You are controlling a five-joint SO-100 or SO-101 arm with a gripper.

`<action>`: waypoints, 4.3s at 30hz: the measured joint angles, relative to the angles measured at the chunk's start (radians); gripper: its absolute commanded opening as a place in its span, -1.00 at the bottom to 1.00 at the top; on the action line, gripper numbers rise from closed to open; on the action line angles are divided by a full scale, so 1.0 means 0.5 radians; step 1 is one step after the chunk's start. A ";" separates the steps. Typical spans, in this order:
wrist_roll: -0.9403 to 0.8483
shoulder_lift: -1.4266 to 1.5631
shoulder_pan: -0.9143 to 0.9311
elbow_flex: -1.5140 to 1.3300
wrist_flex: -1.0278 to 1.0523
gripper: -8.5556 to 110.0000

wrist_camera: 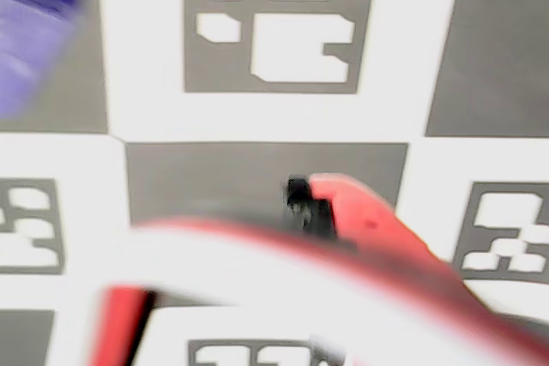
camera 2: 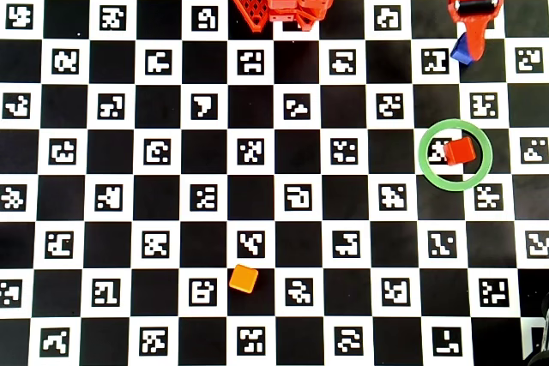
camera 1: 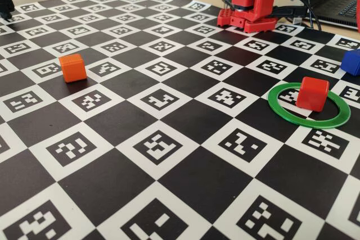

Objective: Grab the red cube then put it in the green circle then put the blue cube on top and finally the orange cube on top

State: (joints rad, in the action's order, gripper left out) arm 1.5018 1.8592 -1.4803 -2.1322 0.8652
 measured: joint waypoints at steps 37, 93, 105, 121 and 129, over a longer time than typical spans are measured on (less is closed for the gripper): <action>0.150 -0.546 0.298 0.120 -0.270 -0.22; -0.077 -0.390 0.589 0.120 -0.095 -0.62; -0.436 -0.215 0.718 0.169 0.307 -0.63; -0.957 -0.104 0.822 0.506 0.868 -0.63; -1.089 -0.196 0.822 0.841 0.985 -0.63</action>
State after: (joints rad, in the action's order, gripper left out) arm 0.9572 1.7610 -1.0692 -1.7119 1.3576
